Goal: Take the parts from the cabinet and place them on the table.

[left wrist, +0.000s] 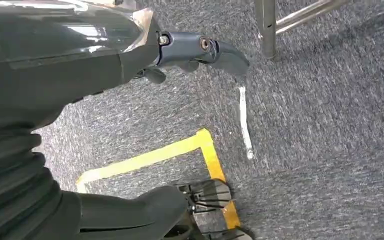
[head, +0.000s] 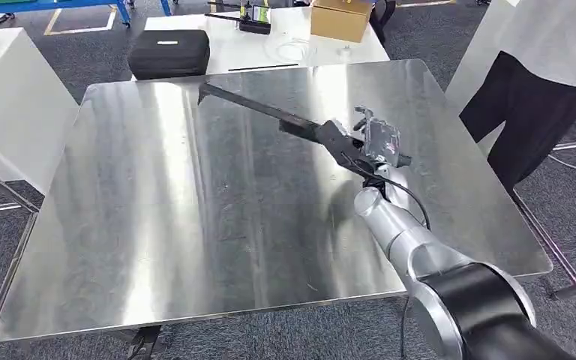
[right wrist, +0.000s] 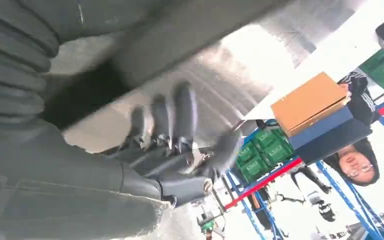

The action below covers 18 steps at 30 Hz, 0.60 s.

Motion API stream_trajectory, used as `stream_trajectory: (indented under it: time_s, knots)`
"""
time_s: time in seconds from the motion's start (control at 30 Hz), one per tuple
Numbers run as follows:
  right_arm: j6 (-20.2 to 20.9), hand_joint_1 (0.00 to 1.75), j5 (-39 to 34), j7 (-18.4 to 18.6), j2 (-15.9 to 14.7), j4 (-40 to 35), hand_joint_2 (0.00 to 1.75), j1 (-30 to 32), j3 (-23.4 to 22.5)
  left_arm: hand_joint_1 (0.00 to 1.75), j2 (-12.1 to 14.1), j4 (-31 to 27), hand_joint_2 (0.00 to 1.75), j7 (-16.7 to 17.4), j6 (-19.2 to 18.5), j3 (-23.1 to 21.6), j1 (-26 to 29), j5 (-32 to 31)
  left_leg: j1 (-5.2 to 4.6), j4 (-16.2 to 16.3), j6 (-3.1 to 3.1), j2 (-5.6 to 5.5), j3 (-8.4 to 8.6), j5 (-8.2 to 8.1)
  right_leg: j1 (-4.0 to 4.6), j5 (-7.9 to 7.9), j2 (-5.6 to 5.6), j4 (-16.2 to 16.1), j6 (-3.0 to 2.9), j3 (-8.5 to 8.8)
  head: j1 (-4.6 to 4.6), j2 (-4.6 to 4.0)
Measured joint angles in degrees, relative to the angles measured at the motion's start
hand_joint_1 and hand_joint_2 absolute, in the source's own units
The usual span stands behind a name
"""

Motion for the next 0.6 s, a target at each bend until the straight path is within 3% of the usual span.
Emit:
stream_trajectory:
  time_s: [0.57,0.6]
  knots:
    - [0.6,0.0,0.6,-0.3,-0.1,0.3,0.0,-0.1,-0.7,0.0,0.0,0.0,0.0,0.0,0.3,0.2,0.1,0.0,0.0,0.0,0.0,-0.02,0.02,0.0,0.0,0.0,-0.01,0.0,0.0,0.02,0.02,0.02]
    - [0.4,0.0,0.8,-0.5,-0.2,0.3,1.75,-0.2,-0.7,0.0,0.0,0.0,0.0,0.0,0.3,0.2,0.1,-0.1,0.0,0.0,0.0,-0.02,0.02,0.0,0.0,0.0,-0.01,0.0,0.0,0.02,0.02,0.02]
